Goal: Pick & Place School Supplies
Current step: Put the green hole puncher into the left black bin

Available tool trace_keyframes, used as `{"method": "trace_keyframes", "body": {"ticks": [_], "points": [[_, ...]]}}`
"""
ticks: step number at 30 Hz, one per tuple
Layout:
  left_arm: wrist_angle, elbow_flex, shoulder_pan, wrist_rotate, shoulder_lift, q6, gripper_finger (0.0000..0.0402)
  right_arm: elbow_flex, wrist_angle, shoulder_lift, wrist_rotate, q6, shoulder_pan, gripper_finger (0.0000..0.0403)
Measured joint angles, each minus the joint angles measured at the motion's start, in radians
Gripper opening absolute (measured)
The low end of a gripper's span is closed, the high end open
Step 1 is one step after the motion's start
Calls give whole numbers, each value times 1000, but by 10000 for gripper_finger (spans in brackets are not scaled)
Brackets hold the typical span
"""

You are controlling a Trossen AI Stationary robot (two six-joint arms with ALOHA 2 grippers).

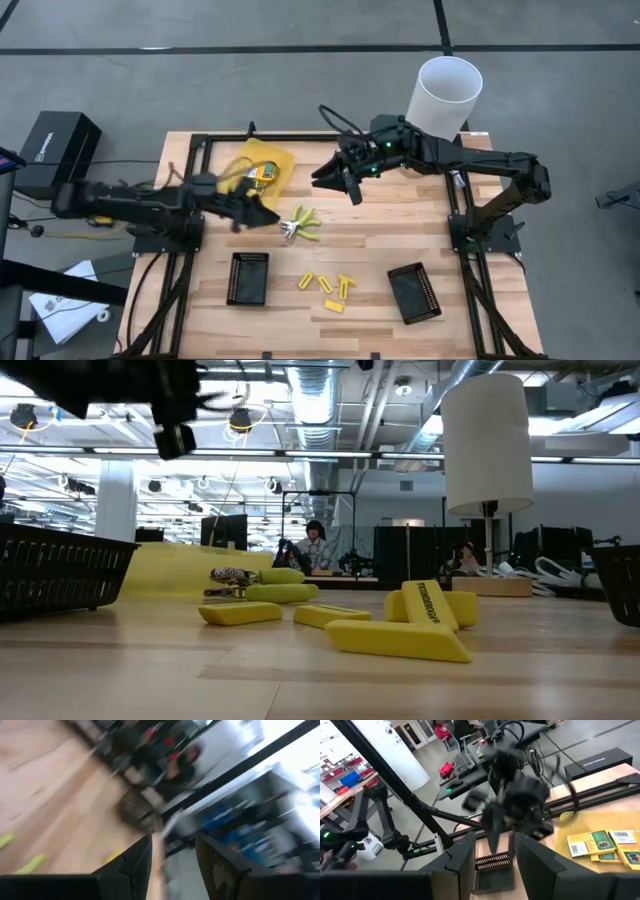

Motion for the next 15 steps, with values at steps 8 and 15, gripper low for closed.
{"method": "trace_keyframes", "body": {"ticks": [8, 15], "points": [[-389, 333, -63, -176, 334, 306, 147, 0, -12, -1, -58, -2, 0, 129], [-650, 544, -40, -294, 542, 444, 147, 0, -20, -1, -89, -3, 13, 129]]}}
